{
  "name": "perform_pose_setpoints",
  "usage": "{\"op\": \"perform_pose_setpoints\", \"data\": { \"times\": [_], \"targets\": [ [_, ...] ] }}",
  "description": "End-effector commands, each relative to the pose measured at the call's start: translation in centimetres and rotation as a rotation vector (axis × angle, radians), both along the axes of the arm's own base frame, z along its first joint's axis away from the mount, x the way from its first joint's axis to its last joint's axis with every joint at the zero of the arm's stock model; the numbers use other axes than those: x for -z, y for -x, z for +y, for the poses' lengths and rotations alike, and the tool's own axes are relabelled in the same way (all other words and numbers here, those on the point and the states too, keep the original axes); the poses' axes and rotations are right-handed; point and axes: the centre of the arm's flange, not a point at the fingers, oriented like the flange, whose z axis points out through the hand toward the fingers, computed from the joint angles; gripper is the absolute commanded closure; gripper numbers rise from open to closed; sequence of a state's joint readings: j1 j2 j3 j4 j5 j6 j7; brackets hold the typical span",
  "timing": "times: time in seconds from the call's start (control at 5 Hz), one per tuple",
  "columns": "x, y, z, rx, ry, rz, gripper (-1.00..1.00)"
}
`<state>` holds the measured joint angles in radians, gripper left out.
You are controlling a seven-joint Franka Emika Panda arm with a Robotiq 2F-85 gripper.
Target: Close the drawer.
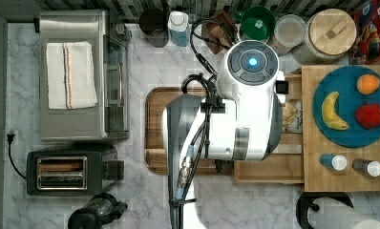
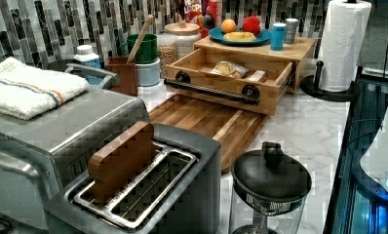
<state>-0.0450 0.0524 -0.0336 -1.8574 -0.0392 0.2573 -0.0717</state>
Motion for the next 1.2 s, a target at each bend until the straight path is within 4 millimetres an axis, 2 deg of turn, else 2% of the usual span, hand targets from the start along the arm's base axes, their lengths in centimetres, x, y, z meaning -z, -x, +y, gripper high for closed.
{"op": "perform_pose_setpoints", "data": {
  "times": [0.2, 0.4, 0.6, 0.8, 1.0, 1.2],
  "targets": [
    [0.1, 0.0, -0.5, -0.007, 0.003, 0.001, 1.0],
    [1.1, -0.1, -0.5, -0.102, -0.112, 0.021, -1.0],
    [2.4, -0.1, 3.9, -0.259, -0.102, -0.004, -1.0],
    [4.7, 0.2, 7.1, -0.409, -0.171, -0.003, -1.0],
    [6.2, 1.2, 10.7, -0.524, -0.144, -0.003, -1.0],
    [7.4, 1.5, 13.3, -0.596, -0.167, 0.038, -1.0]
  ]
}}
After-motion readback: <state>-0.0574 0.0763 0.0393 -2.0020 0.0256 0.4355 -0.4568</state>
